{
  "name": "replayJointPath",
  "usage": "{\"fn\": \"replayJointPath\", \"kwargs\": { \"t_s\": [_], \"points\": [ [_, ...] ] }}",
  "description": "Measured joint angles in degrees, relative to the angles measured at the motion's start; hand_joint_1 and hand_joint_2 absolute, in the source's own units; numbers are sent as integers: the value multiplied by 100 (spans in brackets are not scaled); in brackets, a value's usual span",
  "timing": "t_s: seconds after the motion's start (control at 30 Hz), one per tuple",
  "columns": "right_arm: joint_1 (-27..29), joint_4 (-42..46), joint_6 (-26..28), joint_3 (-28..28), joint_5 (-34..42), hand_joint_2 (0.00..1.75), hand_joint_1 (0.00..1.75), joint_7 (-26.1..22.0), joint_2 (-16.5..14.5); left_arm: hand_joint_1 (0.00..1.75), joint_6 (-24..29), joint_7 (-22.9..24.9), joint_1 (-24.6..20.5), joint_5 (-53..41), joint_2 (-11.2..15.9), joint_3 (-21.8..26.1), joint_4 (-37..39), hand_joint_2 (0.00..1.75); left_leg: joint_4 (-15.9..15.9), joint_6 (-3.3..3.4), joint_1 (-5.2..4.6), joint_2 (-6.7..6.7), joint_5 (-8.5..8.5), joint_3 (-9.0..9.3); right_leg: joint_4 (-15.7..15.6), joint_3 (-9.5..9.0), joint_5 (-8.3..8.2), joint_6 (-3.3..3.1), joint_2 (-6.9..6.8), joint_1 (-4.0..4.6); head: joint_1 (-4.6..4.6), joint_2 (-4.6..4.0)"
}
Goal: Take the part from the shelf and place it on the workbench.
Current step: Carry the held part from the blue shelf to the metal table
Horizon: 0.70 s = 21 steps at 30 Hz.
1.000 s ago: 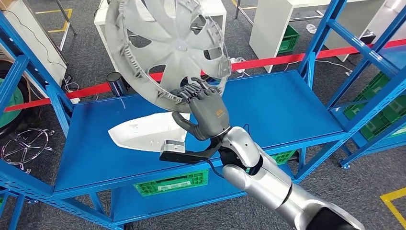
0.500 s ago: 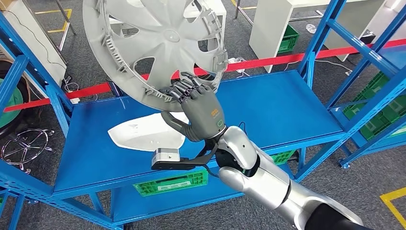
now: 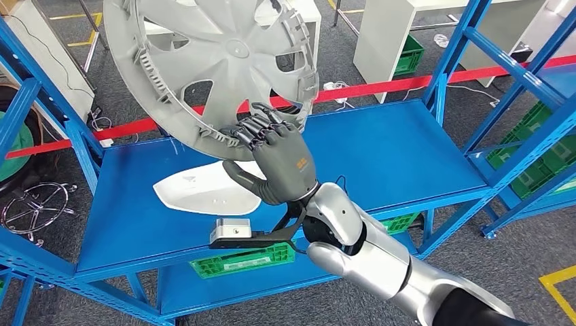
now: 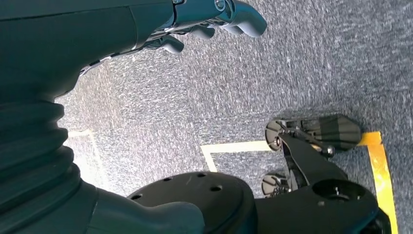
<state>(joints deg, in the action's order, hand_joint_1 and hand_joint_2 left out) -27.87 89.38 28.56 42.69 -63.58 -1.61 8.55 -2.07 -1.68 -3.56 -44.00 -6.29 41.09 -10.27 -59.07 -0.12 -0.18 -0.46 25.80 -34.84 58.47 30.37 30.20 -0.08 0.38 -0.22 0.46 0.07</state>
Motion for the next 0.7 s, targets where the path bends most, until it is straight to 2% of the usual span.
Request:
{"fn": "replayJointPath", "kwargs": {
  "t_s": [0.07, 0.17, 0.2, 0.27, 0.33, 0.37, 0.4, 0.43, 0.47, 0.5, 0.53, 0.57, 0.67, 0.7],
  "points": [
    [13, 46, 48, 0, -95, 175, 175, 31, 0, 0, -34, 2, -2, -15, 10, 0, 0, 175, -5, 5, -7, 0, 5, -2, -11, -1, -4, 5, 0, -6, 0, 0],
    [38, 127, 70, -1, -210, 175, 175, 81, 1, 0, -65, 10, -7, -31, 33, 1, -2, 175, 80, 78, -5, 7, -45, 40, -49, -26, -25, 67, -1, -26, -1, 0],
    [49, 150, 62, -2, -244, 175, 175, 98, 1, 0, -74, 15, -12, -33, 36, 1, -2, 175, 148, 106, 12, 17, -88, 66, 18, -3, 36, 85, -3, -26, 3, 0],
    [81, 181, 46, -4, -308, 175, 175, 141, 3, 0, -86, 36, -28, -37, 33, 6, -2, 175, 242, 130, 44, 43, -153, 86, 474, 198, 351, 102, -7, -34, 16, 0],
    [140, 196, 39, -4, -369, 175, 175, 176, 5, 0, -85, 69, -39, -41, 33, 15, -2, 175, 239, 128, 56, 56, -175, 45, 1176, 525, 687, 137, -10, -68, 22, 0],
    [179, 202, 36, -4, -395, 175, 175, 187, 7, 0, -85, 85, -41, -44, 30, 20, -2, 175, 220, 112, 66, 61, -182, 17, 1393, 625, 730, 164, -11, -93, 22, 0],
    [210, 207, 32, -4, -416, 175, 175, 194, 8, 0, -84, 97, -41, -44, 26, 23, -2, 175, 192, 90, 85, 64, -187, -16, 1405, 629, 658, 196, -13, -123, 23, 0],
    [233, 215, 27, -4, -432, 175, 175, 203, 9, 0, -84, 105, -42, -45, 21, 25, -2, 175, 149, 56, 115, 65, -189, -56, 1201, 525, 494, 237, -18, -159, 22, 0],
    [244, 225, 21, -4, -442, 175, 175, 212, 9, 0, -84, 108, -43, -45, 19, 27, -3, 175, 89, 8, 143, 63, -184, -105, 838, 346, 324, 292, -27, -201, 27, 0],
    [251, 233, 12, -4, -448, 175, 175, 217, 8, 0, -84, 108, -44, -44, 29, 30, -8, 175, 29, -51, 165, 56, -180, -159, 546, 189, 195, 320, -14, -214, 40, 0],
    [252, 240, 2, -3, -448, 175, 175, 216, 9, 0, -84, 105, -44, -43, 36, 33, -12, 175, -30, -111, 172, 46, -178, -205, 349, 98, 108, 312, 6, -223, 52, 0],
    [247, 244, -14, -2, -441, 175, 175, 211, 9, 0, -85, 102, -44, -38, 46, 40, -16, 175, -83, -167, 166, 31, -184, -246, 272, 77, 100, 265, 31, -226, 63, 0],
    [203, 246, -82, 12, -397, 175, 175, 179, 2, 0, -88, 96, -36, -7, 56, 73, -20, 175, -114, -299, 171, 2, -242, -307, 339, 204, 80, 43, 63, -210, 68, 0],
    [181, 246, -106, 20, -381, 175, 175, 171, -7, 0, -88, 94, -30, 7, 57, 88, -20, 175, -158, -327, 183, 7, -173, -345, 346, 246, 42, -15, 55, -202, 69, 0]
  ]
}}
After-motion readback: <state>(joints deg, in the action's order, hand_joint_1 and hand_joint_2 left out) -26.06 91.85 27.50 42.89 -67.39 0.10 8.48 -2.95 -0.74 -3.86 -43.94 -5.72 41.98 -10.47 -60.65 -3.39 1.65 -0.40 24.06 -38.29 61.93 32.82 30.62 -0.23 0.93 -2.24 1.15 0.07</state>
